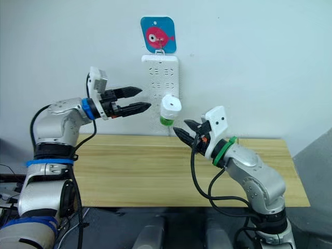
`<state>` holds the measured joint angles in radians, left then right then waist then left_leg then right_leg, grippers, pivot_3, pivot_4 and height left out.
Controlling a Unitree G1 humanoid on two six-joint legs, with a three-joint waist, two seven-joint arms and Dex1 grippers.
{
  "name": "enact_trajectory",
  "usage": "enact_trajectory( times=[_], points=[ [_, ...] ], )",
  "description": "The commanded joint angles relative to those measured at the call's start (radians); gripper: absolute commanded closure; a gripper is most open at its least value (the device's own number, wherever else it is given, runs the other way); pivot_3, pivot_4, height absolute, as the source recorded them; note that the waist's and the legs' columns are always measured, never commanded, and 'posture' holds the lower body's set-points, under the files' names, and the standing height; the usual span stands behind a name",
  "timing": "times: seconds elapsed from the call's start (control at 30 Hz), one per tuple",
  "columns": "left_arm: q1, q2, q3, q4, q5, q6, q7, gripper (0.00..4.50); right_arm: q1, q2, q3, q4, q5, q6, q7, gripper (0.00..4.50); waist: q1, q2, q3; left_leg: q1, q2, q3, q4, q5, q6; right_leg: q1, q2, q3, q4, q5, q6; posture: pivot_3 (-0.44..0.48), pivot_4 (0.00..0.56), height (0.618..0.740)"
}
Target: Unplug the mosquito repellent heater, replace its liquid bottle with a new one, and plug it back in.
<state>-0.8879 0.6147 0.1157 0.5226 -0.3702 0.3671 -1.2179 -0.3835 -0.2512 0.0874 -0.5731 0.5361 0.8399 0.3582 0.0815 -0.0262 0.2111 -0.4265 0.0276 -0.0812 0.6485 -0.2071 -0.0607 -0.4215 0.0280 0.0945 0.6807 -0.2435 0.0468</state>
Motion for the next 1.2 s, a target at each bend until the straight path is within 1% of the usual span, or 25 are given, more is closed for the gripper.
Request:
enact_trajectory(
  times=[0.03,0.1,0.2,0.27,0.37,0.57,0.97,1.2],
  points=[
    [0.041,0.057,0.009,-0.124,-0.046,0.059,-0.055,0.00,-0.031,0.009,0.034,0.026,-0.017,-0.059,0.028,3.78,-0.001,0.000,-0.001,0.000,0.000,0.000,0.000,0.000,0.000,0.000,0.000,0.000,0.000,0.000,0.000,0.330,0.114,0.740],
    [0.090,0.082,-0.004,-0.211,-0.067,0.096,-0.081,0.00,-0.042,0.011,0.052,0.061,-0.039,-0.080,0.031,4.48,-0.001,0.000,-0.001,0.001,0.000,0.001,-0.001,0.000,0.000,0.000,0.000,0.001,0.000,0.000,0.000,0.336,0.117,0.740],
    [0.183,0.116,-0.016,-0.366,-0.101,0.148,-0.105,0.00,-0.067,0.022,0.074,0.111,-0.067,-0.102,0.028,4.48,0.002,0.000,-0.002,0.001,0.001,0.001,-0.002,0.000,0.000,0.000,0.000,0.000,0.000,-0.001,-0.001,0.342,0.120,0.740],
    [0.250,0.135,-0.028,-0.449,-0.100,0.133,-0.113,0.00,-0.086,0.030,0.089,0.146,-0.089,-0.115,0.025,4.48,0.002,0.000,-0.002,0.001,0.001,0.001,-0.002,0.000,0.000,0.000,0.000,0.001,0.000,-0.001,-0.002,0.347,0.126,0.740],
    [0.318,0.130,-0.025,-0.520,-0.097,0.106,-0.084,0.00,-0.120,0.052,0.113,0.209,-0.130,-0.140,0.014,4.48,0.003,0.000,-0.002,0.002,0.001,0.001,-0.003,0.000,0.000,0.000,0.000,0.001,0.000,-0.002,-0.003,0.350,0.127,0.740],
    [0.329,0.106,-0.014,-0.570,-0.124,0.126,-0.013,0.00,-0.168,0.095,0.128,0.301,-0.187,-0.188,0.009,4.48,0.023,0.000,-0.002,0.003,0.003,0.001,-0.003,0.000,0.000,0.000,0.002,0.001,0.001,-0.003,-0.003,0.361,0.135,0.740],
    [0.318,0.126,-0.012,-0.557,-0.147,0.137,0.008,0.00,-0.208,0.127,0.105,0.383,-0.236,-0.232,0.011,4.48,0.030,0.000,-0.002,0.003,0.003,0.001,-0.004,0.000,0.000,0.000,0.002,0.001,0.000,-0.004,-0.003,0.368,0.145,0.740],
    [0.313,0.129,-0.018,-0.540,-0.147,0.130,0.012,0.00,-0.210,0.128,0.088,0.386,-0.240,-0.237,0.008,4.48,0.030,0.000,-0.002,0.003,0.003,0.001,-0.004,0.000,0.000,-0.001,0.003,0.000,0.000,-0.005,-0.004,0.363,0.148,0.740]
  ],
)
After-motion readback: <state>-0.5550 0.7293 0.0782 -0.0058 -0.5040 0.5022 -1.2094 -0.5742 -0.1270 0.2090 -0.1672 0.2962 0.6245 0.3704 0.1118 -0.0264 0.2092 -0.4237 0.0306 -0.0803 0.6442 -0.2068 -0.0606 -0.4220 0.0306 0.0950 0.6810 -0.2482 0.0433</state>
